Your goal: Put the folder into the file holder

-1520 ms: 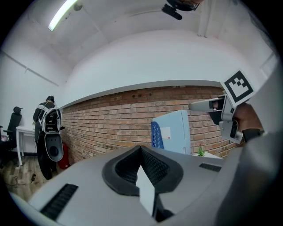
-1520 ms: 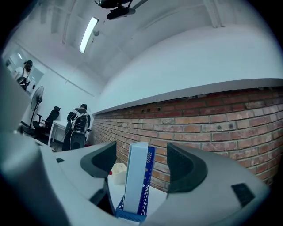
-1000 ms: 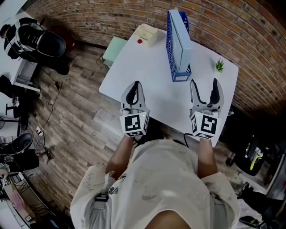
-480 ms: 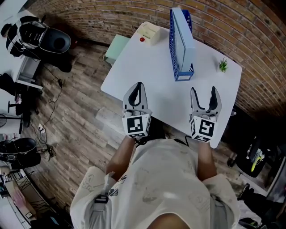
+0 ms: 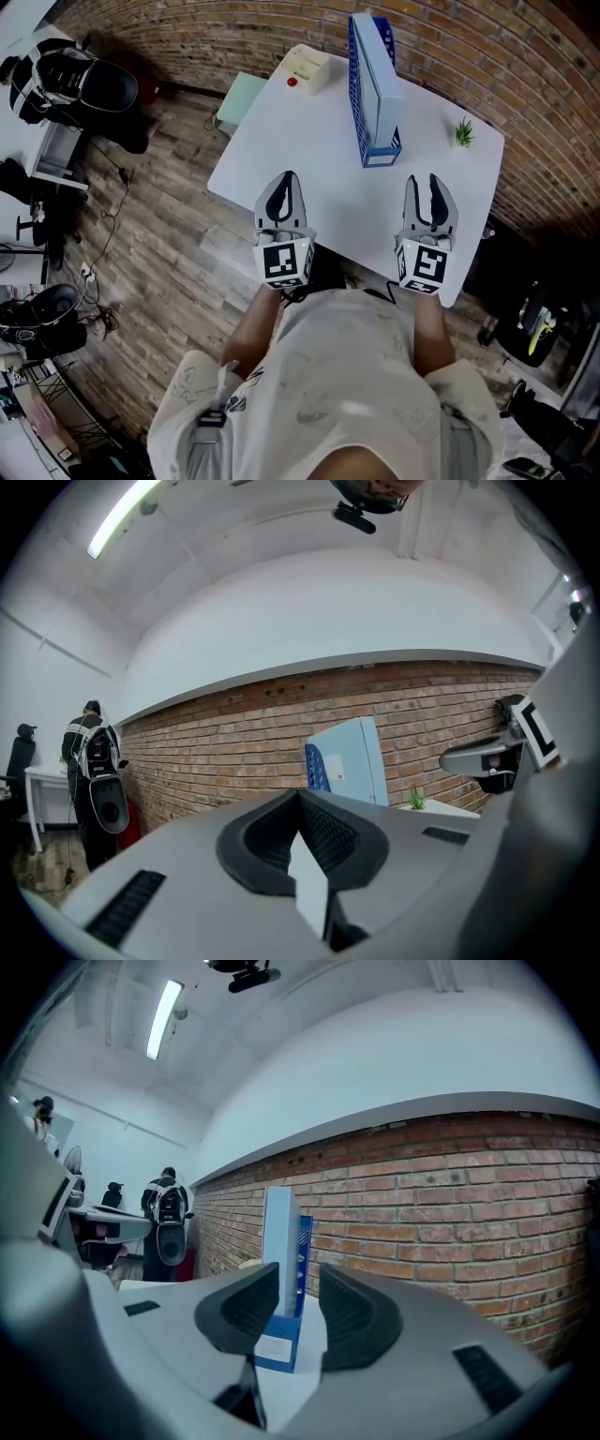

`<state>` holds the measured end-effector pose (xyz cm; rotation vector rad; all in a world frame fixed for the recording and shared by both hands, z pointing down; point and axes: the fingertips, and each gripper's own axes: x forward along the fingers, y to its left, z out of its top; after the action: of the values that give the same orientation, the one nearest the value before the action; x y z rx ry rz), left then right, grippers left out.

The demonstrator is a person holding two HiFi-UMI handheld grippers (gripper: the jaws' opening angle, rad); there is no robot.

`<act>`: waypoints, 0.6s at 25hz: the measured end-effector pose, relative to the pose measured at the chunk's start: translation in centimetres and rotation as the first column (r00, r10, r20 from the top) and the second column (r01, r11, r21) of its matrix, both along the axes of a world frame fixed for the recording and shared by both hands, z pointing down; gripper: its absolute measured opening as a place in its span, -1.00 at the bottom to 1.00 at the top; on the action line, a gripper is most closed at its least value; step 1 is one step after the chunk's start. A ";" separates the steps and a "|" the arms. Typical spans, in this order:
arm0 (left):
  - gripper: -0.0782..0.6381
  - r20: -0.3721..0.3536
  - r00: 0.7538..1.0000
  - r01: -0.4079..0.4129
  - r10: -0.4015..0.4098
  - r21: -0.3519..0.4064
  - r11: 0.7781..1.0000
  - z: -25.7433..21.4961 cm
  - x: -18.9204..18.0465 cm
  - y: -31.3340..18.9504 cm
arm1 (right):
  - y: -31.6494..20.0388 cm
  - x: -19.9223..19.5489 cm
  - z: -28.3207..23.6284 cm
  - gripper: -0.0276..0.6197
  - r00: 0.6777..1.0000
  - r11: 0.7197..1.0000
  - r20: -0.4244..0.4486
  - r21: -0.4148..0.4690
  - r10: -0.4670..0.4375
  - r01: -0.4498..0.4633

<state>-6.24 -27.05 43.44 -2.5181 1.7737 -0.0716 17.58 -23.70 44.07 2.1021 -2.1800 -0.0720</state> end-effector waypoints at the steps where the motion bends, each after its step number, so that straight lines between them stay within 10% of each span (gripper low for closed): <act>1: -0.75 -0.005 1.000 -0.001 0.001 -0.005 1.000 0.0 0.1 -0.1 | 0.1 0.0 -0.2 -0.53 1.000 1.000 0.006 0.009 -0.003 0.003; 4: -0.75 -0.009 1.000 -0.013 0.013 -0.006 1.000 -0.2 0.7 -0.1 | 0.4 0.4 -0.5 -0.85 1.000 1.000 0.023 0.024 0.001 -0.002; 15: -0.75 0.016 0.998 -0.062 0.062 0.002 0.998 -0.9 2.5 -0.2 | 0.8 1.3 -1.6 -0.86 1.000 0.999 0.027 0.038 0.008 -0.009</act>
<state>-3.71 -27.22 42.51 -2.5610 1.6870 -0.0864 18.88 -22.92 42.52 2.1451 -2.2012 -0.0867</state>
